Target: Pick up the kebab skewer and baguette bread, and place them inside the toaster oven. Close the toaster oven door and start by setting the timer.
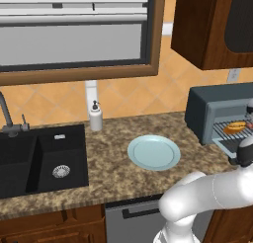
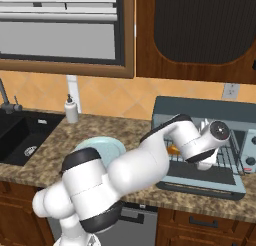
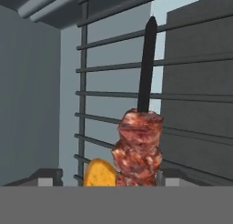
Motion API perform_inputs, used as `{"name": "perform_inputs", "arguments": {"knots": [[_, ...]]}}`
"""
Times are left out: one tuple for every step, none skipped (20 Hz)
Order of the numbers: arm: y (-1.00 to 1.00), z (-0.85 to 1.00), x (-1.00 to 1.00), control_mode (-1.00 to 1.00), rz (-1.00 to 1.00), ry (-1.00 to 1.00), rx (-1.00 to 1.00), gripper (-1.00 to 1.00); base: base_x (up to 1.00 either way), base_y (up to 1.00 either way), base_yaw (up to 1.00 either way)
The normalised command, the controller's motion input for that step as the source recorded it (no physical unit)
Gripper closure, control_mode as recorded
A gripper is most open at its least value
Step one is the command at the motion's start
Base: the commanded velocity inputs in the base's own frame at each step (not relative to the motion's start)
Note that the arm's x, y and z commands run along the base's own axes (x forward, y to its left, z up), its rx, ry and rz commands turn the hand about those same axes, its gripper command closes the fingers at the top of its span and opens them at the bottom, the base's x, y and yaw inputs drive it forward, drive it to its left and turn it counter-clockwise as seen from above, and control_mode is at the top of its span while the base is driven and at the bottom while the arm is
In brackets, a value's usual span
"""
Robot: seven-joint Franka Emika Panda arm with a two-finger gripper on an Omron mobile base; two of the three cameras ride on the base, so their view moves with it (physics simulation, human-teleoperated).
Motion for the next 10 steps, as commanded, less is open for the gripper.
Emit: {"name": "perform_inputs", "arguments": {"knots": [[-0.08,0.15,-0.10,-1.00,0.00,0.00,0.00,-1.00,0.00,0.00,0.00],[-0.11,0.21,-0.14,-1.00,0.00,0.00,0.00,-1.00,0.00,0.00,0.00],[-0.10,0.26,-0.17,-1.00,0.00,0.00,0.00,-1.00,0.00,0.00,0.00],[-0.08,0.41,-0.12,-1.00,0.00,0.00,0.00,-1.00,0.00,0.00,0.00],[-0.01,0.47,-0.09,-1.00,0.00,0.00,0.00,-1.00,0.00,0.00,0.00],[0.00,0.45,0.00,-1.00,0.00,0.00,0.00,-1.00,0.00,0.00,0.00],[0.00,0.42,0.00,-1.00,0.00,0.00,0.00,-1.00,0.00,0.00,0.00],[-0.01,0.41,-0.04,-1.00,0.00,0.00,0.00,-1.00,0.00,0.00,0.00],[-0.01,0.36,-0.05,-1.00,0.00,0.00,0.00,-1.00,0.00,0.00,0.00],[-0.04,0.34,-0.12,-1.00,0.00,0.00,0.00,-1.00,0.00,0.00,0.00]]}}
